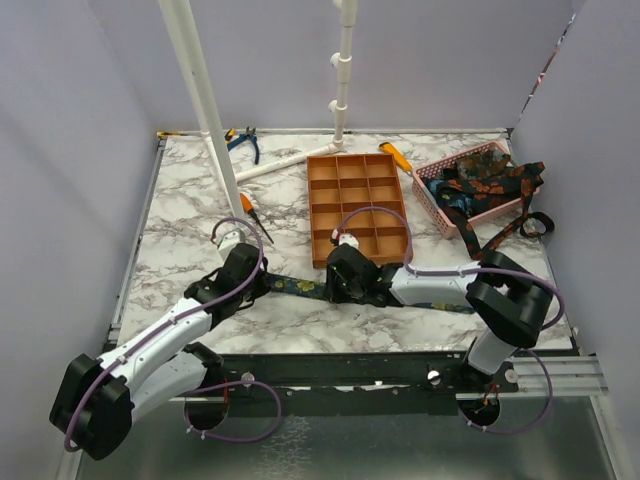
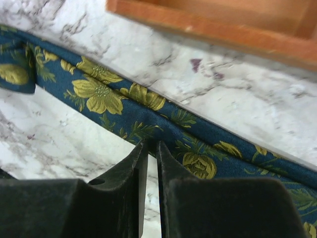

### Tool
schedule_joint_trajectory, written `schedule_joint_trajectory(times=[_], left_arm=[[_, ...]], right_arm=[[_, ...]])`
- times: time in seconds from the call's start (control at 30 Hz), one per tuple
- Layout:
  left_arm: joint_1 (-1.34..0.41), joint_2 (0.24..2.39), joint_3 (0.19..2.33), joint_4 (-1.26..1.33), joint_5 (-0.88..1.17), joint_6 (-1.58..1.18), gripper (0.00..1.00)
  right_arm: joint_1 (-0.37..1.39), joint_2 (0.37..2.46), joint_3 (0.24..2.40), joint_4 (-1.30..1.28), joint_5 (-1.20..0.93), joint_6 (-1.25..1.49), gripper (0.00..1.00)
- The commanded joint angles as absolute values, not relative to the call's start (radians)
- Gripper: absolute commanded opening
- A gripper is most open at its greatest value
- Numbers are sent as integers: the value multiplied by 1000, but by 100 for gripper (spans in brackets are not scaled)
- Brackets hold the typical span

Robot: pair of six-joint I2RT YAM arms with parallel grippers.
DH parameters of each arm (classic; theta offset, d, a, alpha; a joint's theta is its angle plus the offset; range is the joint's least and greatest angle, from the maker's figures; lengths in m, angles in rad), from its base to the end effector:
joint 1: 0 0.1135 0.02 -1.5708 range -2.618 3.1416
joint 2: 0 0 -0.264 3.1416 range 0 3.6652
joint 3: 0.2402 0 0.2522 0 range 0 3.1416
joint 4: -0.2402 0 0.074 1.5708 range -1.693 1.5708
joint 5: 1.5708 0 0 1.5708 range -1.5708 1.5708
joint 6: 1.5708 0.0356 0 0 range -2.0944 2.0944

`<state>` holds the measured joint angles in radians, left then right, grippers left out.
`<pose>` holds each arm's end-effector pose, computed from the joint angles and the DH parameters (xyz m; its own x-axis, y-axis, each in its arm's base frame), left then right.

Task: Roll the ties
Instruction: Roll the tie at the center of the board.

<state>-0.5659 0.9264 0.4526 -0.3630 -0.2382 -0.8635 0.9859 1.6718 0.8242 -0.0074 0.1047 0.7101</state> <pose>0.1560 -0.0892 0.1855 -0.7019 -0.4292 -0.5684 -0.2245 0.8907 -0.3953 0.1828 0.2693 0.1497 -0.8318 -0.0818 -0.5490 -0.3285 0.8699 0.3680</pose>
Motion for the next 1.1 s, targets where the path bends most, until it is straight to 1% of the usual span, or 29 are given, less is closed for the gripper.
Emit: schedule_joint_trajectory(times=[0.0, 0.17, 0.23, 0.3, 0.47, 0.7, 0.93, 1.07], left_arm=[[-606, 959, 517, -475, -377, -839, 0], [-727, 1050, 618, -594, -537, -835, 0], [-767, 1088, 667, -651, -602, -831, 0], [-794, 1130, 718, -710, -652, -824, 0], [-847, 1220, 795, -829, -771, -826, 0], [-917, 1333, 818, -871, -868, -863, 0], [-1059, 1552, 877, -907, -952, -925, 0], [-1116, 1640, 910, -927, -993, -949, 0]], right_arm=[[1034, 1702, 776, -89, 70, 741, 19], [1035, 1588, 741, -110, 121, 764, 37], [1034, 1537, 731, -127, 135, 759, 42], [1035, 1484, 720, -146, 146, 757, 45], [1035, 1362, 675, -188, 173, 776, 46], [1035, 1179, 588, -242, 215, 818, 46], [1035, 1004, 553, -318, 274, 865, 46], [1035, 931, 548, -353, 301, 873, 46]])
